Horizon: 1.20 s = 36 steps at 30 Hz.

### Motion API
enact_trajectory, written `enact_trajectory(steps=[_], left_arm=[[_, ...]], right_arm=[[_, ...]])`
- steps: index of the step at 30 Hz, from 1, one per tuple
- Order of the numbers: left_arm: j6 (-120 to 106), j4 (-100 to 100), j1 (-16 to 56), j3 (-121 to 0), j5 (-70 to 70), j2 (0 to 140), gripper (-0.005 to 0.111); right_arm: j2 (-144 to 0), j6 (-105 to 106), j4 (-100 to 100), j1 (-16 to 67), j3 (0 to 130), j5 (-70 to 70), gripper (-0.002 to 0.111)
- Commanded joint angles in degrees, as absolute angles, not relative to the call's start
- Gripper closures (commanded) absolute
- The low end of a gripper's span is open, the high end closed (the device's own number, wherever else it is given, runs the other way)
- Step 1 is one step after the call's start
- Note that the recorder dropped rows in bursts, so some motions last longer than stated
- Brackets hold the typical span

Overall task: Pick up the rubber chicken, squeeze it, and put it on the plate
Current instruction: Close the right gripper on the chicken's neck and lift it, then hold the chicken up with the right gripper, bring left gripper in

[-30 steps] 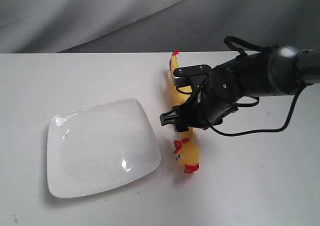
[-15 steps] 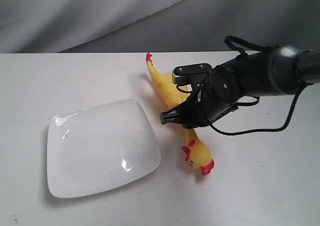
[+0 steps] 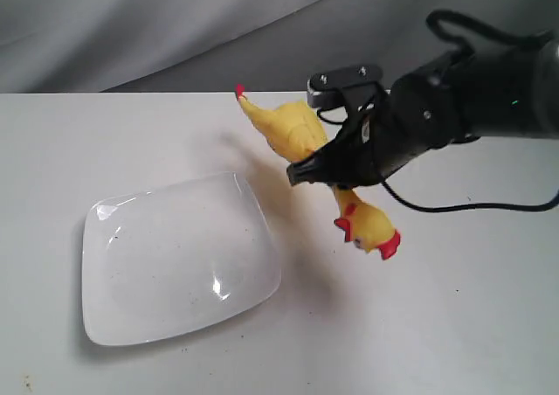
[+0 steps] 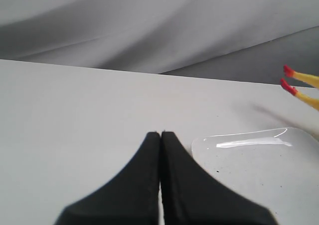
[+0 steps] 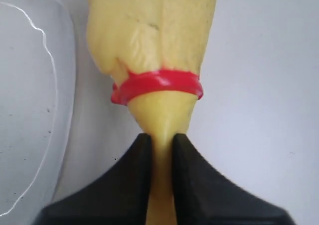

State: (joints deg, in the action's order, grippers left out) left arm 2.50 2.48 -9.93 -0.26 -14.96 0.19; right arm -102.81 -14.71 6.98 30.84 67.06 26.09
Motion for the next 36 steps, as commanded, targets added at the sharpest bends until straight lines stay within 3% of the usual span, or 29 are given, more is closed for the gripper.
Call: enact_trajectory(steps=[1,11,27,36], left_arm=[[2.72,2.39,-10.04,0.0,-14.98,0.0,0.106],[2.72,2.39,-10.04,0.0,-14.98,0.0,0.106],[-0.65,-2.72,-10.04,0.0,-7.32,0.0,0.106],[10.28,3.67,-10.04,0.0,18.73,0.0,0.106]], right_arm=[[-93.91,-8.87,8.36,30.72,67.43,31.07,0.108],[-80.77,27.22,-8.6,30.83,66.6,49.08,0.108],[-66.74,38.62,-15.97,30.83,52.51,41.02,0.108],[-66.48,47.88,-27.19,30.83,52.51,39.67,0.108]])
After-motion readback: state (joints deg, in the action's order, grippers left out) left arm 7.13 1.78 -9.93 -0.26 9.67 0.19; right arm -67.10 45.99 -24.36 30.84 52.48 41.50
